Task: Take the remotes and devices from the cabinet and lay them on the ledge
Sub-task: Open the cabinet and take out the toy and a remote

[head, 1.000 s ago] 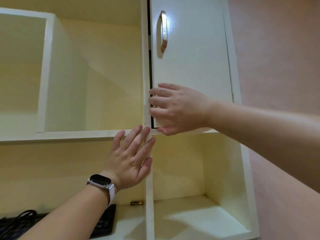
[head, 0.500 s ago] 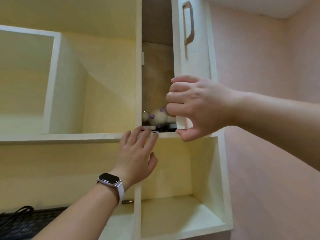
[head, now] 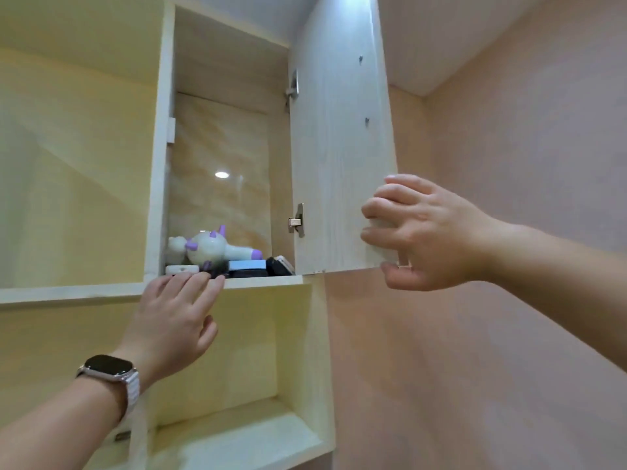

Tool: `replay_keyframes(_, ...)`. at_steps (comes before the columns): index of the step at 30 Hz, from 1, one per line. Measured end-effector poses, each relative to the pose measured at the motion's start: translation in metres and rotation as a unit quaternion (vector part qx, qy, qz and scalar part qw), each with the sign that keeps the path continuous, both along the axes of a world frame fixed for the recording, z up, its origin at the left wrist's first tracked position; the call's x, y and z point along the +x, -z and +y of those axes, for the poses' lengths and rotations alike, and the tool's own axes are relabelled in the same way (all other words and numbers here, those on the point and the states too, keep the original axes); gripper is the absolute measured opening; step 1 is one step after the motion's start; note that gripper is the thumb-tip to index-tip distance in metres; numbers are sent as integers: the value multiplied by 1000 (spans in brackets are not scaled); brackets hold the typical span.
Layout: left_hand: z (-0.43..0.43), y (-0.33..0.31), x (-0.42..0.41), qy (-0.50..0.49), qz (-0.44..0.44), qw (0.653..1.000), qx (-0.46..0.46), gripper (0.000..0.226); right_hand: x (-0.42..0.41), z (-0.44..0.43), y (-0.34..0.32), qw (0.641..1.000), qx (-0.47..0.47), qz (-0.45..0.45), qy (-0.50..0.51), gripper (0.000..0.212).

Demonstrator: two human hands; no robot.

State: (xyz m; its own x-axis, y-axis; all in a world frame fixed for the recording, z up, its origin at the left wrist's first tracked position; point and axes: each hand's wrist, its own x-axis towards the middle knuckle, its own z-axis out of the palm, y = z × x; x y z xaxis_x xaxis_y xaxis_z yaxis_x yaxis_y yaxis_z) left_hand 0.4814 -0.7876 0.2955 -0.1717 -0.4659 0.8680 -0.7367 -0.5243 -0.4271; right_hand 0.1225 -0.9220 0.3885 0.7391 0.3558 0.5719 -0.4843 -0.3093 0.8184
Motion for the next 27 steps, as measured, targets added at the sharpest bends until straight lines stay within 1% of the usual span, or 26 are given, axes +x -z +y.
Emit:
replay_keyframes(3,1,-1,-2,6,0,1000,-7,60,-14,-11,4,995,46,-10,83,39)
replay_keyframes(8,3,1,-6,4,2,1000,-5,59,-3,2,9,986,74,-37,143,44)
replay_keyframes(11,4,-1,-5,1,3,1000,5,58,15,17,15,982,66,-69,163,41)
replay_keyframes(15,8,-6,-6,-4,3,1000,28,54,51,26,24,978,134,-103,125,35)
replay_keyframes(18,12,-17,-5,-1,-4,999,53,42,88,30,30,978,176,-99,56,33)
replay_keyframes(20,15,-29,-4,-19,-13,998,61,32,116,28,29,969,232,-86,6,33)
replay_keyframes(21,15,-37,-4,-31,-22,998,58,30,131,27,25,958,274,-81,-23,33)
replay_keyframes(23,15,-54,-3,-35,-47,997,60,28,161,22,13,925,364,-74,-75,37)
replay_keyframes(25,15,-71,-2,-22,-68,994,85,26,190,12,-2,894,429,-66,-108,42)
replay_keyframes(27,15,-88,-1,-39,-89,987,128,25,217,-1,-18,862,485,-57,-131,48)
